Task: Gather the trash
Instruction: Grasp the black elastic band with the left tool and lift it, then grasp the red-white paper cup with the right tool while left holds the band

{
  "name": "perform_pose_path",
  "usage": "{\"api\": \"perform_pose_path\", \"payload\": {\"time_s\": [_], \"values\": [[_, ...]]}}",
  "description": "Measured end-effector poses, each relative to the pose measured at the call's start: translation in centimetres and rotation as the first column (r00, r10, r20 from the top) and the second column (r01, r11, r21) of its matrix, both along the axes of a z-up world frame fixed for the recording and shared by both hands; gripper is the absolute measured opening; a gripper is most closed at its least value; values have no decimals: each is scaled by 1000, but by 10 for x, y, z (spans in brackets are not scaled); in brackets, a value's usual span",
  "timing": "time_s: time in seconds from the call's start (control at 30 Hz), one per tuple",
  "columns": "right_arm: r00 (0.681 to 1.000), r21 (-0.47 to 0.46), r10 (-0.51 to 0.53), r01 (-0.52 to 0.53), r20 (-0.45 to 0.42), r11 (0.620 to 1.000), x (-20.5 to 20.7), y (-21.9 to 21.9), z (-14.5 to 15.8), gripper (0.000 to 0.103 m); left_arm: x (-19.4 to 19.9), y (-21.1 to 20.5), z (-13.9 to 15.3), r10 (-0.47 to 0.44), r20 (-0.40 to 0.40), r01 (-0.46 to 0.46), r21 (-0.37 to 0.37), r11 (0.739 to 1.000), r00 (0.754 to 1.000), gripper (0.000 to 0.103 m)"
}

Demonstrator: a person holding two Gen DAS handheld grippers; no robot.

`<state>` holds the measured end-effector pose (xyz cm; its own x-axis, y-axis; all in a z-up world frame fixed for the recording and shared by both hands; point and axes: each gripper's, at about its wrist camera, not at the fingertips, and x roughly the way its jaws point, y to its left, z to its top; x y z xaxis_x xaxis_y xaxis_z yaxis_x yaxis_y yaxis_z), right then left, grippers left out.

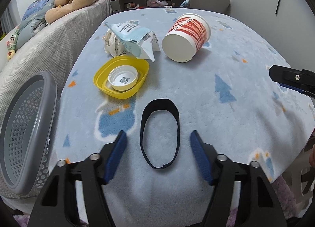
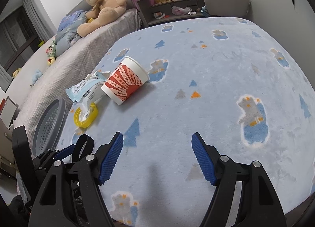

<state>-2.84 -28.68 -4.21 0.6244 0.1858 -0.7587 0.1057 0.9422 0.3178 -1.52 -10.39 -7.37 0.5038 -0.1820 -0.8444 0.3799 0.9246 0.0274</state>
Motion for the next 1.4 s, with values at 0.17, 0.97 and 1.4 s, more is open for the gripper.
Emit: {"api": "perform_pose_path", "payload": {"time_s": [0.17, 0.97, 1.4], "values": [[1000, 0, -1, 1, 1, 1000, 0, 0, 0, 71, -6, -7, 3, -37, 8, 37, -6, 999, 999, 28], [1000, 30, 27, -27, 9, 999, 67, 57, 9, 78, -12, 32, 54, 71, 142, -57, -102, 993, 987, 4], [977, 65, -200, 205, -75, 977, 129, 66, -3, 90, -9, 49, 58, 98, 124, -81, -132, 988, 987, 4]]}}
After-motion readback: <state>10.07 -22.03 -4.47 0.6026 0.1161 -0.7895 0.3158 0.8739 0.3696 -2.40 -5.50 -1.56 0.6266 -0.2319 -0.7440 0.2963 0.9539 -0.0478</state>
